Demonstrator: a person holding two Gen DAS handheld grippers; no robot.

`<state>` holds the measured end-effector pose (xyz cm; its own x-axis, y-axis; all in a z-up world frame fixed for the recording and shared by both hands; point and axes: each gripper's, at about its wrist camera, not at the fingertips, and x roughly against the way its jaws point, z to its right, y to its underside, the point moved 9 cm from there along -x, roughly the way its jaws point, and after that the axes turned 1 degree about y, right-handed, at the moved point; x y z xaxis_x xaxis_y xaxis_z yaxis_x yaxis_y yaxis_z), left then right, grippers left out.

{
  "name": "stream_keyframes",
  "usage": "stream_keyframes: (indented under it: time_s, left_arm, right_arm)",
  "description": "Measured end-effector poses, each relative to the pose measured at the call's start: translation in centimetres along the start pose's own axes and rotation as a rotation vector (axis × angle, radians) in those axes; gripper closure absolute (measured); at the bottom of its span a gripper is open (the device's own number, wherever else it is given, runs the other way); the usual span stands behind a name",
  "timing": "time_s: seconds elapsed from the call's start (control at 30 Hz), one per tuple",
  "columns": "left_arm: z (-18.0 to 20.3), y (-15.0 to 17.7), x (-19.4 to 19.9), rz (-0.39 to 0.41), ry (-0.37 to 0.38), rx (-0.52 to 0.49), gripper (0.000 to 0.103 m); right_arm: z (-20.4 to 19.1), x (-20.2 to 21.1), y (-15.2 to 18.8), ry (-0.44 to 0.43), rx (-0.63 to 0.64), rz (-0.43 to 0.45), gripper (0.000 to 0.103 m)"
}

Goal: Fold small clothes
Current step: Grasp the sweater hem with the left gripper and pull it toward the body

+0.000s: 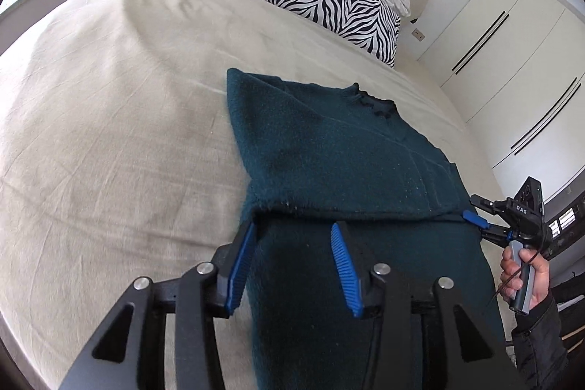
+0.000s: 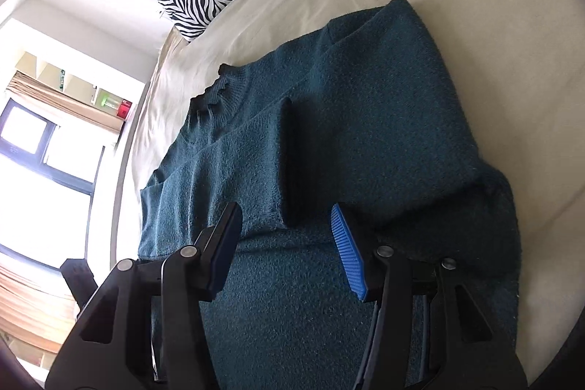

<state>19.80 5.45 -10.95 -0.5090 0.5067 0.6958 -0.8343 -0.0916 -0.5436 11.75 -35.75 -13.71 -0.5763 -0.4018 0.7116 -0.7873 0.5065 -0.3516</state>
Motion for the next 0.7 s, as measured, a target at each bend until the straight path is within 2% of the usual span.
stream_keyframes:
  time_s: [0.07,0.13,0.2,0.27,0.33,0.37,0.5,0.57,0.7]
  left_arm:
    - [1.6,1.2,1.9,0.017,0.018,-0.016,0.055]
    - [3.1,2.5,3.2,0.033,0.017,-0.046,0.05]
    - [4.3,3.9,4.0,0.036,0.039,-0.049,0.045]
    - [4.9,5.5,4.1,0.017,0.036,-0.049,0.043]
    - [4.6,7.4,4.1,-0.016,0.014,-0.039,0.043]
    - [4.4,8.3,4.3,-0.029,0.007,-0.033,0.043]
    - [2.6,10.9,6.5,-0.027,0.002,0.05,0.035]
    - [1.6,12.0,7.9,-0.026,-0.006,0.091,0.034]
    - [0.4,14.8,9.5,-0.076,0.007,0.149,0.033]
  right_arm:
    - [-0.2,1.0,-0.2,0.018,0.001,0.035,0.052]
    - [-1.1,1.1,-0.1,0.005,0.019,0.037,0.052]
    - [-2.0,0.6,0.2,0.03,0.062,0.034,0.052]
    - [-2.4,-0.6,0.7,0.076,0.133,0.026,0.052]
    - [-1.6,-2.2,1.6,0.122,0.152,-0.025,0.054]
    - [-1.6,-1.9,1.7,0.115,0.161,-0.008,0.054]
    - [-1.4,1.4,3.1,0.116,0.154,0.013,0.053]
    - [-1.1,3.8,4.2,0.09,0.158,0.042,0.053]
    - [0.9,8.3,7.7,0.04,0.123,0.066,0.053]
